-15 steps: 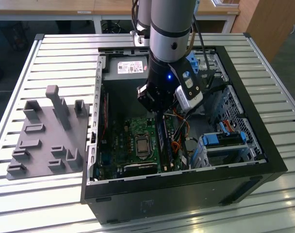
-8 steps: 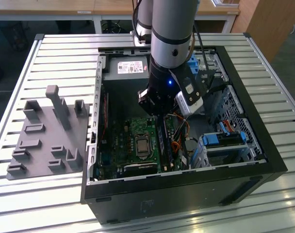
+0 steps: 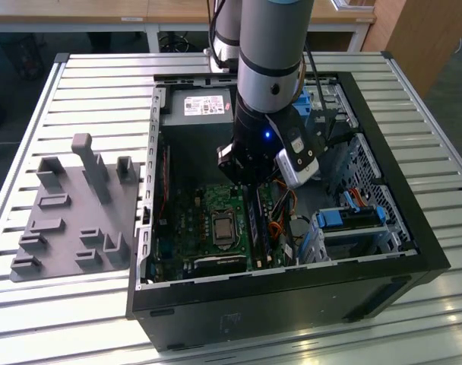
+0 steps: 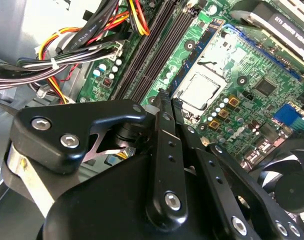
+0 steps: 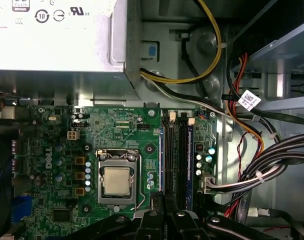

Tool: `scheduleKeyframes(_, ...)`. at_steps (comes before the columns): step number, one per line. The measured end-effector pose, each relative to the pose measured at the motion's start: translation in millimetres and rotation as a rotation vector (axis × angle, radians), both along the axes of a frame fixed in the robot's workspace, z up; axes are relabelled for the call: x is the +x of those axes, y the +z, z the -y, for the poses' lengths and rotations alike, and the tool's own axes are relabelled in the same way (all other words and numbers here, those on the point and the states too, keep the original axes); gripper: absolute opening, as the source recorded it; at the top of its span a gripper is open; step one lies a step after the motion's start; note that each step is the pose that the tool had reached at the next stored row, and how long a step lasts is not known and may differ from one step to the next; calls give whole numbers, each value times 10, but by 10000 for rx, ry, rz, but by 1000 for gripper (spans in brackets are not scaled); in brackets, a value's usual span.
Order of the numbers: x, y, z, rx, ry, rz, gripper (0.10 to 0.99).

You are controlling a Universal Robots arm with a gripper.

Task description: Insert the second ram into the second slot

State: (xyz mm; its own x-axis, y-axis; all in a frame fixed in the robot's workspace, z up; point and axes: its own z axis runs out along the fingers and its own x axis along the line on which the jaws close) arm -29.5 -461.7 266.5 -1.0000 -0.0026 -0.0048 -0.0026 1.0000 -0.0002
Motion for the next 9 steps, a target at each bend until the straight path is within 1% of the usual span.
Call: scheduleKeyframes(9, 17, -6, 0, 3, 1, 1, 129)
